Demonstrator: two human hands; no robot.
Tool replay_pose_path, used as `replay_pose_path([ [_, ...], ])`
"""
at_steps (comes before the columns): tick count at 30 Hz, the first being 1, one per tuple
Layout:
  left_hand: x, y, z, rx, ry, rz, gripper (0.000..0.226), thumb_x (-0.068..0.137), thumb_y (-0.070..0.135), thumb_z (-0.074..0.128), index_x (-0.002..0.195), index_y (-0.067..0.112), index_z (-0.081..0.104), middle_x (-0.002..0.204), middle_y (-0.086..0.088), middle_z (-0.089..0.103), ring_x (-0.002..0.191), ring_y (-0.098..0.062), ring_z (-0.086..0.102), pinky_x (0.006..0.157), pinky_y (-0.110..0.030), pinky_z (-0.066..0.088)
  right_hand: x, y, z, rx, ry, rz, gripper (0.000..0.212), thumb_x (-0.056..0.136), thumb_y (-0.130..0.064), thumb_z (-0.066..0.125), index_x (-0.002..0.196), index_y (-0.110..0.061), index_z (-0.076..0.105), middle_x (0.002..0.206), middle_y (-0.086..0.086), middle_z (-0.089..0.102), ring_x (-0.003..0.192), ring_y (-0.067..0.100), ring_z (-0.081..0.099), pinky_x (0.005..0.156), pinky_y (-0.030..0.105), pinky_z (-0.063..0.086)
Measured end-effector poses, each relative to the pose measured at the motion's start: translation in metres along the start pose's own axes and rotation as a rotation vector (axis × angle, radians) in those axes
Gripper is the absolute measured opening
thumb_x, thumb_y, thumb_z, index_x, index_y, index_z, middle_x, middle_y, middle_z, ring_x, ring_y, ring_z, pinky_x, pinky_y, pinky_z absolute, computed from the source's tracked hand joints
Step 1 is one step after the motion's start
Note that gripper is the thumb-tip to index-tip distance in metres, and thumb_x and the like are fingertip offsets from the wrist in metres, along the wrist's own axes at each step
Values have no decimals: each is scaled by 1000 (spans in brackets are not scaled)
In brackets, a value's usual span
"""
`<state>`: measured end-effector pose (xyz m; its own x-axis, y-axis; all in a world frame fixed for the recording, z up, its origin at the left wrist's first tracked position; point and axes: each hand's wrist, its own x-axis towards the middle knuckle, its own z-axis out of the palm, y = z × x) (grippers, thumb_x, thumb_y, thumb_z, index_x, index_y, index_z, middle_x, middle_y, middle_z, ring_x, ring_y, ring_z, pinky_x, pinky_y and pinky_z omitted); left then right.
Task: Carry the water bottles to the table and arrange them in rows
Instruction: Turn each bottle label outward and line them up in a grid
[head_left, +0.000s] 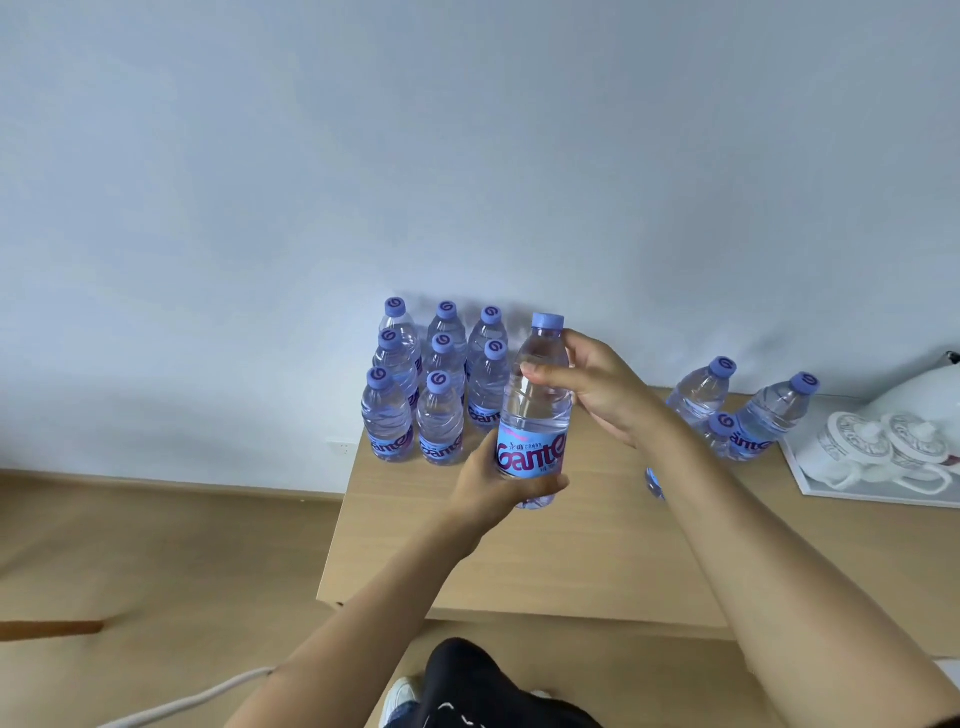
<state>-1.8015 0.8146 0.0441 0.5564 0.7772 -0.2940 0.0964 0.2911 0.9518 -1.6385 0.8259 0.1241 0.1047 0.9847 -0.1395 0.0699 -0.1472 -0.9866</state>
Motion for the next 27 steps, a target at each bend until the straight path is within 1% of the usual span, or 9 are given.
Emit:
replay_pose_path([
  [3, -1, -11, -4, 37, -56, -22, 49, 67, 10, 88, 106, 14, 60, 85, -1, 71, 73, -13, 65, 64, -24, 53, 1, 16, -3, -17, -25, 52, 27, 89, -6, 70, 115, -4, 63, 105, 5, 71, 95, 17, 69, 81, 27, 54],
  [6, -1, -18, -7, 44, -96, -19, 44, 69, 6, 86, 102, 20, 59, 85, 3, 71, 77, -13, 67, 70, -27, 55, 2, 28, -6, -11, -14, 91, 27, 88, -7, 71, 114, -7, 65, 117, 14, 71, 110, 27, 68, 96, 39, 53],
  [8, 1, -22, -9, 54, -87, -24, 47, 68, 6, 86, 103, 21, 59, 87, 3, 71, 79, -13, 66, 71, -27, 55, 3, 33, -8, -1, -16, 100, 26, 86, -8, 72, 111, -10, 67, 119, 14, 70, 113, 28, 67, 100, 41, 49],
  [12, 6, -27, -11, 75, -46, -34, 53, 66, 7, 88, 105, 26, 58, 92, 6, 70, 84, -10, 66, 74, -26, 56, 5, 37, -8, 2, -28, 95, 26, 87, -7, 72, 112, -9, 67, 115, 9, 71, 107, 17, 67, 94, 30, 52],
  [16, 14, -32, -15, 84, -48, -48, 57, 65, 6, 88, 106, 27, 56, 92, 3, 70, 79, -10, 66, 67, -24, 54, 8, 41, -9, -12, -43, 104, 29, 87, -4, 71, 115, -7, 63, 118, 8, 69, 109, 15, 65, 92, 24, 51],
  [19, 21, -40, -16, 111, -35, -54, 59, 63, 3, 88, 106, 28, 56, 90, 7, 70, 76, -2, 66, 67, -24, 58, 10, 51, -6, -29, -48, 107, 35, 86, -1, 71, 120, -2, 61, 114, 5, 69, 107, 14, 65, 100, 30, 50],
  [21, 26, -48, -17, 119, -30, -77, 63, 63, 0, 87, 114, 22, 56, 97, 1, 70, 80, -5, 67, 70, -27, 60, 11, 62, -4, -77, -21, 116, 37, 86, -2, 72, 121, -1, 61, 114, 8, 70, 105, 16, 64, 101, 37, 49],
  [24, 33, -62, -20, 138, -35, -143, 67, 64, -3, 85, 121, 16, 53, 103, -4, 68, 83, -7, 66, 63, -19, 55, 9, 81, -1, -177, 18, 172, 37, 86, -8, 75, 120, -6, 61, 116, 15, 70, 105, 25, 65, 100, 43, 48],
  [27, 40, -78, -23, 146, -14, -202, 66, 65, -9, 83, 118, 16, 52, 99, 0, 66, 80, -3, 64, 59, -14, 51, 5, 101, 5, -176, 16, 211, 37, 84, -10, 76, 118, -7, 62, 110, 9, 70, 101, 19, 62, 94, 36, 49],
])
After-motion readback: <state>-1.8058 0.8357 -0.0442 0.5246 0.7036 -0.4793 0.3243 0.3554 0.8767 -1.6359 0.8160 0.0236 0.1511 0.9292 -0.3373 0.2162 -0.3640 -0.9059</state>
